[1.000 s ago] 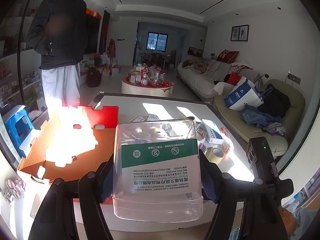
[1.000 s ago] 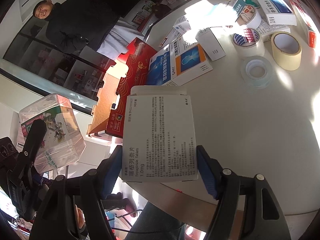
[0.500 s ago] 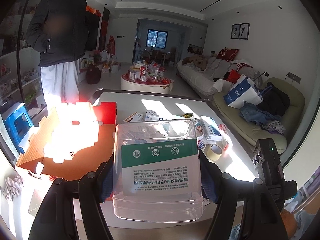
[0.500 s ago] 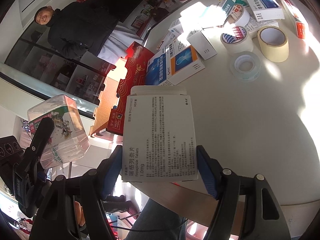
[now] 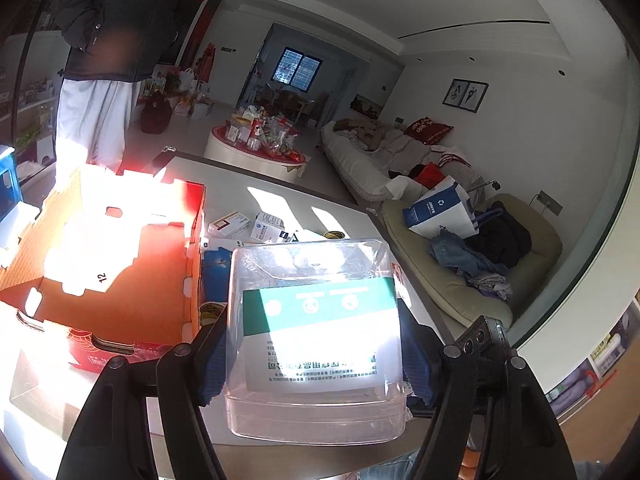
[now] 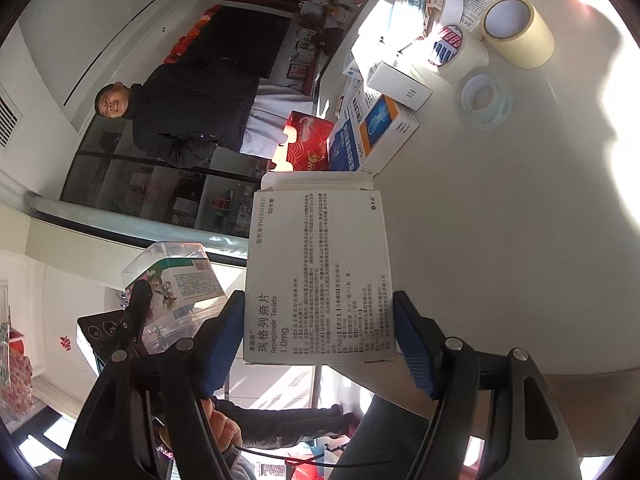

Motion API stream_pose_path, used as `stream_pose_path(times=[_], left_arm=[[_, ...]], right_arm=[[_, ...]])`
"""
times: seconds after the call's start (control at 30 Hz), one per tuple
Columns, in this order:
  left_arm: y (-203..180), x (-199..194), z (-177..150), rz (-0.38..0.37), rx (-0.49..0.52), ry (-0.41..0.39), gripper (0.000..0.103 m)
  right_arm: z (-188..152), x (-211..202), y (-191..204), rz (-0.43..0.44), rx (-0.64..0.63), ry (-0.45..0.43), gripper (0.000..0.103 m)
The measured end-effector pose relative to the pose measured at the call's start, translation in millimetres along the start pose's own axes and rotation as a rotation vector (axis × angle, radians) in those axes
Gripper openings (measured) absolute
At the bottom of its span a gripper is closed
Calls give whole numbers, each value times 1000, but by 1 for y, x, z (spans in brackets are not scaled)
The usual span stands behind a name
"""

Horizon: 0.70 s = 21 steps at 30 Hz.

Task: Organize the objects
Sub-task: 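Lift the clear container toward the orange box while the right gripper holds the white box, then lower the clear container into the orange box while the right gripper holds the white box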

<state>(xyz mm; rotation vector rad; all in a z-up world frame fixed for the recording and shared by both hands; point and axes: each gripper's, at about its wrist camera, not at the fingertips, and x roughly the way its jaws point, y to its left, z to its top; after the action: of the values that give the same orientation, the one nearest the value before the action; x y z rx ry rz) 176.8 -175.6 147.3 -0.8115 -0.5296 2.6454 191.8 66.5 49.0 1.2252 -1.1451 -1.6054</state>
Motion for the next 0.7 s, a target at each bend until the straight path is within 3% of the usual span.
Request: stream_pose_path(times=[0.17,0.47,0.6,0.7], left_arm=[[18,-8,7,25,-48,-13,76],[51,-4,38,158,-15,-48,76],[67,16,58,228,39,-54,76],[94,42,68,292,44,-17,76]], right_arm=[[2,5,-11,158,113,10,71],[3,14,-3,154,100,45,72],[4,18,-2,134,91,56,71],[4,19,0,120,89,57,72]])
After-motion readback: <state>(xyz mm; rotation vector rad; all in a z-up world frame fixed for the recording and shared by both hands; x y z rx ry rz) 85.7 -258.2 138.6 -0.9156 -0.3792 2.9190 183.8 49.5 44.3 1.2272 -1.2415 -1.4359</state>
